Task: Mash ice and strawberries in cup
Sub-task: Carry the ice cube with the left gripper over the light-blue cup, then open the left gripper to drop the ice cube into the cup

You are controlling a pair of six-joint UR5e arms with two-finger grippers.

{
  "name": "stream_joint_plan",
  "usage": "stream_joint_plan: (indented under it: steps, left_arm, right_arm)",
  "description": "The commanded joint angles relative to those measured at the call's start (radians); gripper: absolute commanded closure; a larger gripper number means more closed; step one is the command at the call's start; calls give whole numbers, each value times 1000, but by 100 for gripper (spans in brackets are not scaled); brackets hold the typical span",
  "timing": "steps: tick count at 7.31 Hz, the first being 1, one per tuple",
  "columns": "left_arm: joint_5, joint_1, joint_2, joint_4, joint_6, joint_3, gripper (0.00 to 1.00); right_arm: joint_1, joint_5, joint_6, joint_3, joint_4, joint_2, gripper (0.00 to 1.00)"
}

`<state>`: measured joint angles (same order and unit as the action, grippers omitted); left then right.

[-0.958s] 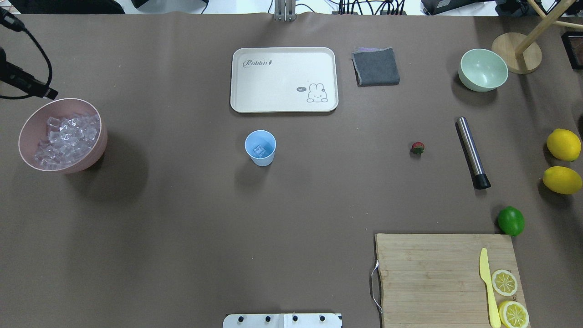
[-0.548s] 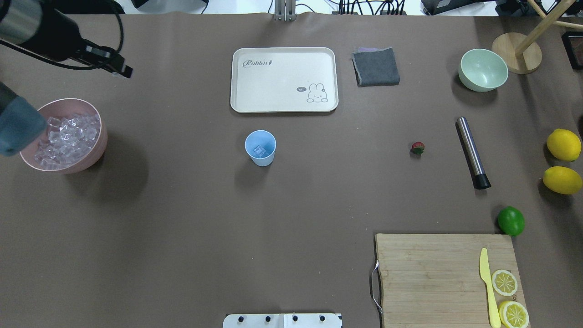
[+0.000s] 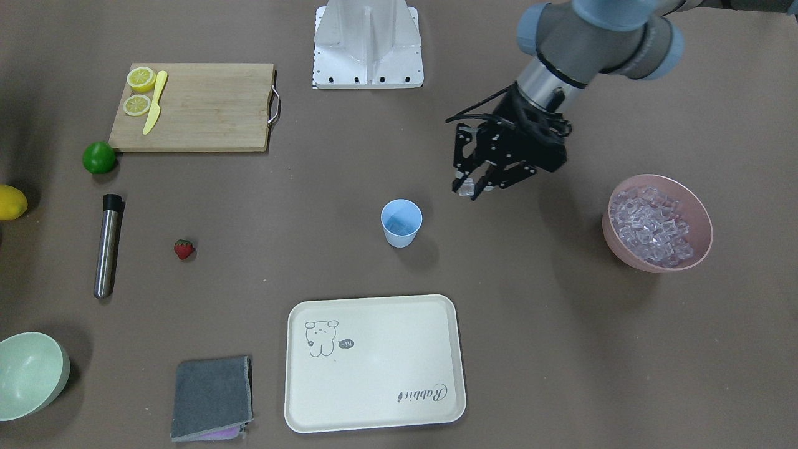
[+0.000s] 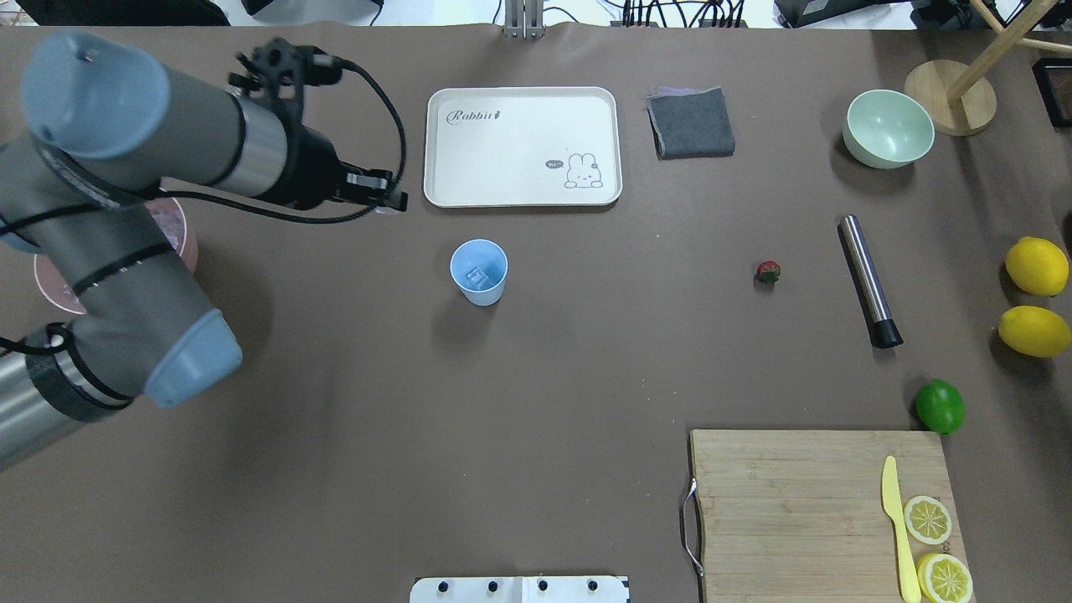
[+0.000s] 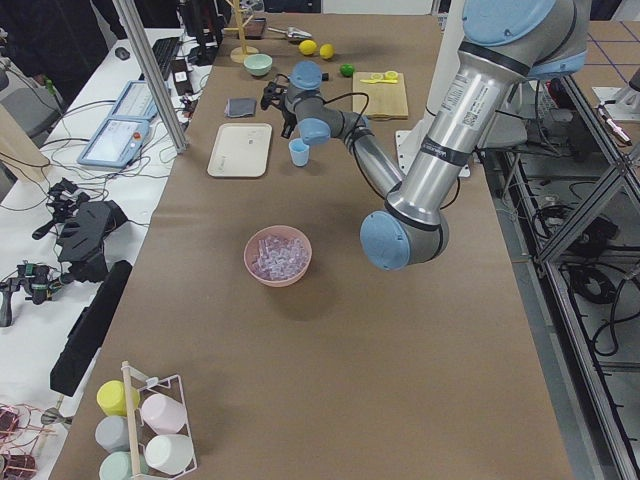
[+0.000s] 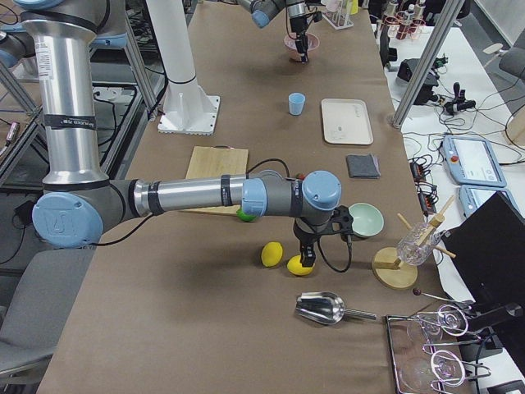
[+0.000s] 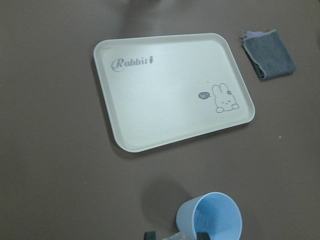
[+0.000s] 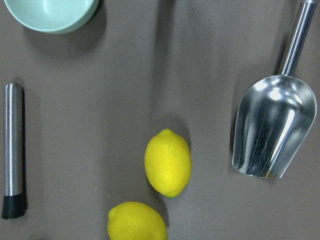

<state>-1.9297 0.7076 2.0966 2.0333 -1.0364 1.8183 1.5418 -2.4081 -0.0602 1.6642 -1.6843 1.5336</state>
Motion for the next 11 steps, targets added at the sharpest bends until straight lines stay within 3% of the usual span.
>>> stream_joint_plan:
  steps: [1,3,5,11]
  left_arm:
    - [171,-123,74,8,-48,-62,100]
    - [219,-125,101,21,-42,-127,100]
    - [238,-135,103,175,-47,-247,100]
    - [227,-155,92,171,-37,-254,100]
  right_arm:
    - [0,0,0,0,0,0,0]
    - [0,0,-1,-1,0,0,0]
    - [0,0,-1,-1,0,2,0]
    - [0,1,-1,-4,0,0,0]
